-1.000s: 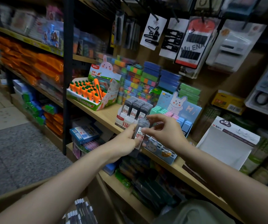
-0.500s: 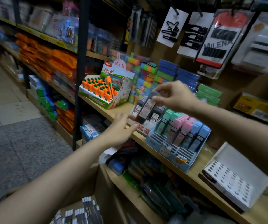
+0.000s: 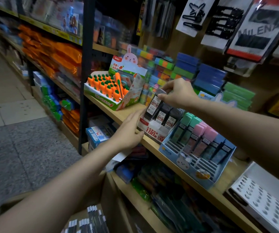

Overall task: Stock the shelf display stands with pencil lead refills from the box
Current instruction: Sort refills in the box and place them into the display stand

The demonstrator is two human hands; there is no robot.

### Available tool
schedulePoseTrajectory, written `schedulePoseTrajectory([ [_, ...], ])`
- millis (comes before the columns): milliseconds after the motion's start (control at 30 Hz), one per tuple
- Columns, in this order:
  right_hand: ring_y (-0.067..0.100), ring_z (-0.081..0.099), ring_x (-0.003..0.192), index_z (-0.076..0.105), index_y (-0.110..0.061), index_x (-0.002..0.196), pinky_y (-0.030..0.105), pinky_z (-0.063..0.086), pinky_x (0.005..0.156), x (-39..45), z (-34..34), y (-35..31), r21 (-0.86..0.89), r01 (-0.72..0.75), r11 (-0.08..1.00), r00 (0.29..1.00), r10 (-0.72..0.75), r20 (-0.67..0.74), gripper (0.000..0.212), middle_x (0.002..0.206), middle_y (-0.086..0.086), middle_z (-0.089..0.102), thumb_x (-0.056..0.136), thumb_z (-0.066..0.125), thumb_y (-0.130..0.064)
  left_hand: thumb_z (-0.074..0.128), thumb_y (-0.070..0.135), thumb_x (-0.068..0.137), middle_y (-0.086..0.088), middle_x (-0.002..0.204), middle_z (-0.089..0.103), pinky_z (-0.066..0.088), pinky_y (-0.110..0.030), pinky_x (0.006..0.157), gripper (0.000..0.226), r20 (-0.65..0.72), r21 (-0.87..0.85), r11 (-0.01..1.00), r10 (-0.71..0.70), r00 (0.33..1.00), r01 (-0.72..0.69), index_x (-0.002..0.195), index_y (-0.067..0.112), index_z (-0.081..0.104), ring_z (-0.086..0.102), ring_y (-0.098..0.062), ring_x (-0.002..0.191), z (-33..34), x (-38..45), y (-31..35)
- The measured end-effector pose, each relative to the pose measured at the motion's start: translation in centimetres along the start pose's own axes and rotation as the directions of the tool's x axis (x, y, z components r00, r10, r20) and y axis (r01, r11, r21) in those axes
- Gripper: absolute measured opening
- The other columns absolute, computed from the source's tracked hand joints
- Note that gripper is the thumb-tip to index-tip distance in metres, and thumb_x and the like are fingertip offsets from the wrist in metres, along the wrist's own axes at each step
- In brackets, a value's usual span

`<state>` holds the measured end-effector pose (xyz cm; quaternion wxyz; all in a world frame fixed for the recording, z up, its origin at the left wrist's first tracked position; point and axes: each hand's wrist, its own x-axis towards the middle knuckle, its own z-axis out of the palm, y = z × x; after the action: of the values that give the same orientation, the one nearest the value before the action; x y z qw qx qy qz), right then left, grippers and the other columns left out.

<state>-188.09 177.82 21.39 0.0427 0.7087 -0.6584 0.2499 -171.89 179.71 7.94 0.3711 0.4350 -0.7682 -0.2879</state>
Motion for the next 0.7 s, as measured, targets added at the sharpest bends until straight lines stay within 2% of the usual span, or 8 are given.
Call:
schedulePoseTrajectory([
  [100, 0.014, 0.061, 0.088, 0.070, -0.009, 0.113, 0.022, 0.049, 0.069, 0.1, 1.1, 0.1, -0.011, -0.015, 1.000, 0.999, 0.015, 0.030, 0.035, 0.106, 0.005, 0.069, 0.085, 0.074, -0.029, 0.061, 0.018, 0.092, 0.007, 0.154, 0.032, 0.030, -0.021, 0.100, 0.077, 0.021, -0.090, 0.994, -0.065, 0.998, 0.067, 0.152, 0.035, 0.016, 0.033, -0.012, 0.139, 0.6, 0.2, -0.6],
  [167, 0.015, 0.063, 0.085, 0.072, -0.010, 0.111, 0.024, 0.052, 0.067, -0.2, 1.8, 0.1, -0.016, -0.012, 1.000, 1.000, 0.012, 0.013, 0.032, 0.103, 0.006, 0.071, 0.084, 0.075, -0.028, 0.062, 0.017, 0.092, 0.008, 0.152, 0.035, 0.034, -0.023, 0.098, 0.076, 0.023, -0.135, 0.987, -0.079, 0.997, 0.081, 0.151, 0.038, 0.019, 0.036, -0.011, 0.136, 0.9, 0.1, -0.9],
  [300, 0.020, 0.067, 0.086, 0.074, -0.011, 0.099, 0.039, 0.058, 0.078, -1.0, 2.8, -0.3, -0.066, 0.074, 0.995, 0.996, -0.077, -0.050, 0.026, 0.093, 0.007, 0.073, 0.079, 0.080, -0.027, 0.061, 0.014, 0.091, 0.009, 0.150, 0.038, 0.038, -0.028, 0.103, 0.074, 0.004, -0.170, 0.983, -0.065, 0.998, 0.064, 0.150, 0.036, 0.023, 0.038, -0.011, 0.134, 1.0, 0.0, -0.8],
  [400, 0.023, 0.067, 0.083, 0.074, -0.010, 0.088, 0.041, 0.057, 0.074, -1.5, 3.3, -0.5, -0.142, 0.112, 0.983, 0.990, -0.122, -0.064, 0.019, 0.087, 0.007, 0.071, 0.081, 0.077, -0.027, 0.060, 0.012, 0.092, 0.006, 0.151, 0.037, 0.037, -0.029, 0.106, 0.073, 0.014, -0.174, 0.983, -0.060, 0.998, 0.061, 0.151, 0.033, 0.024, 0.037, -0.012, 0.136, 0.9, -0.1, -0.7],
  [467, 0.026, 0.065, 0.085, 0.073, -0.010, 0.085, 0.040, 0.056, 0.073, -1.8, 3.6, -0.6, -0.223, 0.139, 0.965, 0.985, -0.159, -0.073, 0.018, 0.090, 0.008, 0.068, 0.083, 0.074, -0.028, 0.060, 0.012, 0.092, 0.005, 0.151, 0.036, 0.036, -0.028, 0.107, 0.073, 0.023, -0.161, 0.985, -0.059, 0.998, 0.062, 0.152, 0.031, 0.022, 0.036, -0.012, 0.137, 0.8, -0.3, -0.7],
  [567, 0.030, 0.060, 0.098, 0.074, -0.012, 0.094, 0.039, 0.051, 0.079, -2.4, 3.6, -0.8, -0.317, 0.182, 0.931, 0.975, -0.213, -0.064, 0.021, 0.109, 0.009, 0.062, 0.089, 0.067, -0.031, 0.059, 0.011, 0.092, 0.005, 0.153, 0.034, 0.034, -0.031, 0.112, 0.076, 0.043, -0.143, 0.988, -0.052, 0.998, 0.058, 0.153, 0.032, 0.019, 0.033, -0.012, 0.139, 0.8, -0.7, -0.5],
  [700, 0.029, 0.051, 0.115, 0.069, -0.015, 0.118, 0.045, 0.043, 0.093, -2.9, 2.7, -0.9, -0.370, 0.213, 0.904, 0.973, -0.232, -0.007, 0.033, 0.124, 0.008, 0.053, 0.096, 0.056, -0.036, 0.059, 0.013, 0.093, 0.007, 0.162, 0.014, 0.021, -0.035, 0.121, 0.078, 0.083, -0.077, 0.996, -0.032, 0.996, 0.039, 0.155, 0.027, 0.014, 0.016, -0.010, 0.148, 0.6, -1.2, -0.2],
])
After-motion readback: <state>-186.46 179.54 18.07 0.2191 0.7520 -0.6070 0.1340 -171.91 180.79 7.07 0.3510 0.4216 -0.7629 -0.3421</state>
